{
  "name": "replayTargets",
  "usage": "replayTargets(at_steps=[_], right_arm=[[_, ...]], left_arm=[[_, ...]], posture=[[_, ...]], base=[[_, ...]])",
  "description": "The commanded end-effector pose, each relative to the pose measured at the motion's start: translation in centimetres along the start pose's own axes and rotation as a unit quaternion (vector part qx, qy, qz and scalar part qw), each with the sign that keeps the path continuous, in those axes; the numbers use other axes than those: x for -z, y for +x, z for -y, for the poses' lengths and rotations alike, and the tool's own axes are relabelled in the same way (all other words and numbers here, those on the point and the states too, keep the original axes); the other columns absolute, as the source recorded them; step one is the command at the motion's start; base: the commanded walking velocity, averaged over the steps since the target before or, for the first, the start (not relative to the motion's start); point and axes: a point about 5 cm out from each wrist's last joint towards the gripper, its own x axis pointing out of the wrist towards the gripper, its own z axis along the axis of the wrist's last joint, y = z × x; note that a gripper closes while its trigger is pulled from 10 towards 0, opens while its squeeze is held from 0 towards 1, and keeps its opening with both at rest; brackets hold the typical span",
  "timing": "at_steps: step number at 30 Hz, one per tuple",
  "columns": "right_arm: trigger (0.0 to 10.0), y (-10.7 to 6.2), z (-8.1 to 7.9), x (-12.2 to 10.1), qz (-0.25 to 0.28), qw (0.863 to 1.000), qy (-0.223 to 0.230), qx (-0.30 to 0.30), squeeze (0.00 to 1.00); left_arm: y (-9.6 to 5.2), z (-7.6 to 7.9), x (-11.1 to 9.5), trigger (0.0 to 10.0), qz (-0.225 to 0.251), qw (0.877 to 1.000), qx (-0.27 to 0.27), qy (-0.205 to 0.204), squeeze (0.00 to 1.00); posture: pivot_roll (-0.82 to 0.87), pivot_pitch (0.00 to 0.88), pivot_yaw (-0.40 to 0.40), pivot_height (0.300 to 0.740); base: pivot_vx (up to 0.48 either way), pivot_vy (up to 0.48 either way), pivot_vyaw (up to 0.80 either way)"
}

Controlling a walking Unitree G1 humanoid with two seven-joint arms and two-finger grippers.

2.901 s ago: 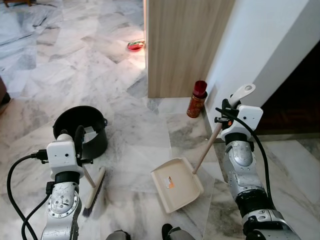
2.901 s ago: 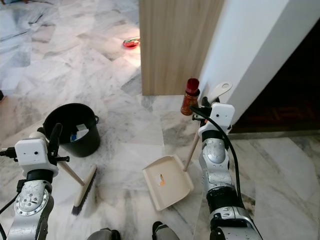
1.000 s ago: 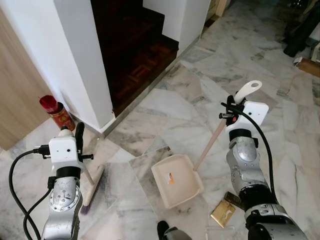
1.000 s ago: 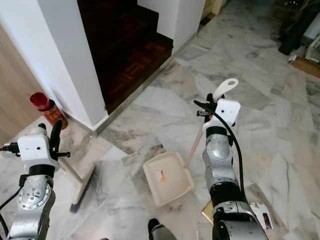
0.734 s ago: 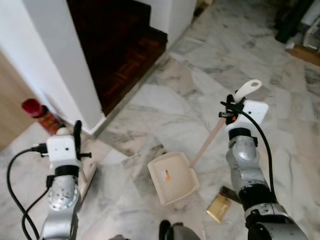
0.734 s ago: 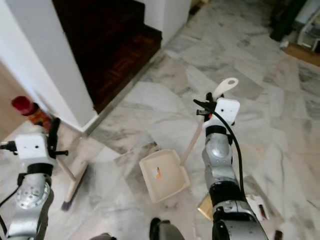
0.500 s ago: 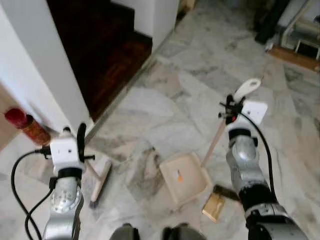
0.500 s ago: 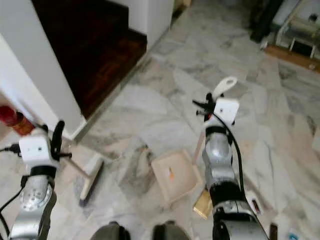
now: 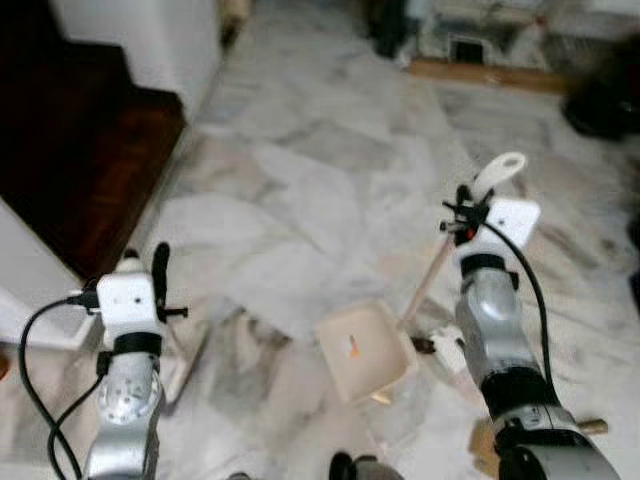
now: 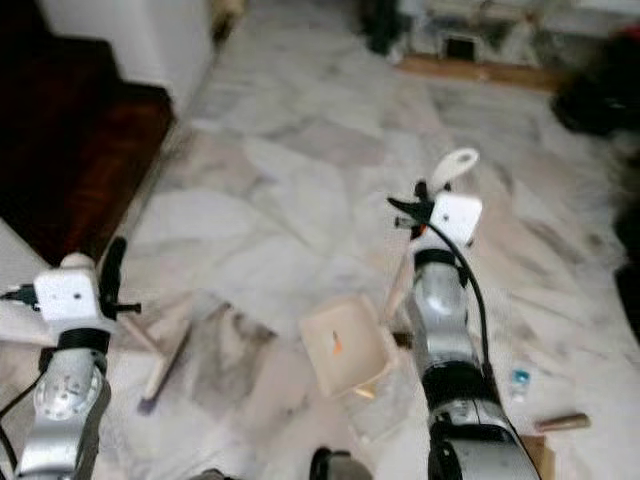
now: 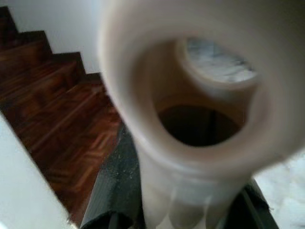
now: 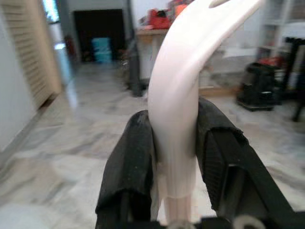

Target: Sweep floor

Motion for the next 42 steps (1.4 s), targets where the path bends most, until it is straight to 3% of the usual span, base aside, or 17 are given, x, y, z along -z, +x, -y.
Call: replayTargets(at_steps=[1, 42], right_arm=[[10.0, 0.6, -1.1, -1.6, 0.032, 0.999, 0.014, -0.011, 0.00], [10.0, 1.4, -1.0, -2.6, 0.045, 0.999, 0.015, -0.006, 0.00]], left_arm=[[0.1, -0.5, -0.3, 10.0, 0.012, 1.000, -0.006, 0.007, 0.00], [0.4, -0.3, -0.3, 10.0, 0.016, 1.000, -0.008, 0.008, 0.00]], posture=[[0.02, 0.162, -0.026, 0.740], [0.01, 0.186, -0.034, 0.740]], base=[[0.000, 0.000, 0.00], [0.000, -0.027, -0.78]])
